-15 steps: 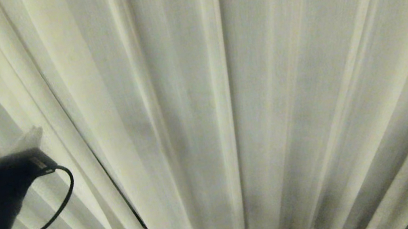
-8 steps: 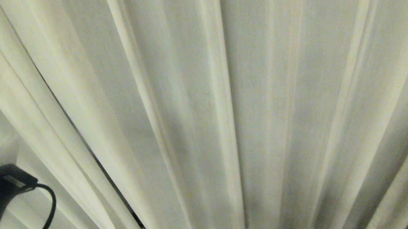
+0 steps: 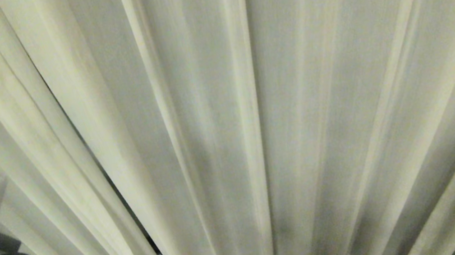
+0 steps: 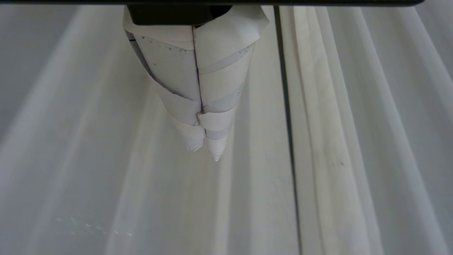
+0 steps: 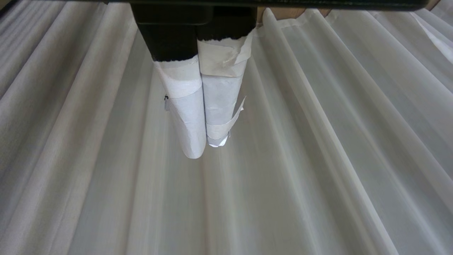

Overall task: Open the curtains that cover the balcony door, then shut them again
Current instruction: Close the inner curtains on both sides

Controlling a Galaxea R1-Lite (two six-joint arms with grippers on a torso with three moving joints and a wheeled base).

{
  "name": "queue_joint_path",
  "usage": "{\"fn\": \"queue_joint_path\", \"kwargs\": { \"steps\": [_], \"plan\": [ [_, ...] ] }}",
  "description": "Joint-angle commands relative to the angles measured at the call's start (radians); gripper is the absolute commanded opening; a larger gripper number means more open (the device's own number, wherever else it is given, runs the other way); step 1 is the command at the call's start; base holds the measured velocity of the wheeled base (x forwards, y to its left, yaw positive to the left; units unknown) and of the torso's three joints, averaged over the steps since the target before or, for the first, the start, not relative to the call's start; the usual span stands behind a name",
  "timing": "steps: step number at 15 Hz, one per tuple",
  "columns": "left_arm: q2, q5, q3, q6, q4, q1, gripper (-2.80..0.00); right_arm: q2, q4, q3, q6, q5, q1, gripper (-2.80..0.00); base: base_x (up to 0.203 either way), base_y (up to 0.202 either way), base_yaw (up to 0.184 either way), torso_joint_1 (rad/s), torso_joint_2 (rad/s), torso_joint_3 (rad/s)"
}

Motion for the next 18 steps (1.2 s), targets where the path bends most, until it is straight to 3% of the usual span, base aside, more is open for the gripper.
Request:
{"fn": "queue_joint_path", "kwargs": {
  "steps": [1,6,11,14,16,17,18],
  "plan": [
    [-0.213,-0.033,0.002,-0.001,0.193,0.006,-2.80,0.001,-0.001,0.000,0.000,-0.001,0.000,-2.80,0.000,0.000,0.000,0.000,0.00,0.000],
    [-0.669,-0.074,0.002,-0.001,0.854,-0.007,-2.80,0.001,-0.001,0.000,0.000,-0.001,0.000,-2.80,0.000,0.000,0.000,0.000,0.00,0.000],
    [-0.946,-0.074,0.000,-0.009,1.280,-0.035,-2.80,0.001,-0.001,0.000,0.000,-0.001,0.000,-2.80,0.000,0.000,0.000,0.000,0.00,0.000],
    [-1.040,-0.019,-0.003,-0.083,1.323,-0.030,-2.80,0.001,-0.001,0.000,0.000,-0.001,0.001,-2.80,0.000,0.000,0.000,0.000,0.00,0.000],
    [-1.132,-0.005,-0.001,-0.173,1.324,-0.028,-2.80,0.001,-0.001,0.000,0.000,-0.001,0.000,-2.80,0.000,0.000,0.000,0.000,0.00,0.000],
    [-1.145,0.001,0.000,-0.193,1.322,-0.027,-2.80,0.001,-0.001,0.000,0.001,-0.001,0.000,-2.80,0.000,0.000,0.000,0.000,0.00,0.000],
    [-1.145,0.000,0.000,-0.168,1.321,-0.027,-2.80,0.001,-0.001,0.000,0.001,-0.001,0.001,-2.80,0.000,0.000,0.000,0.000,0.00,0.000]
  ]
}}
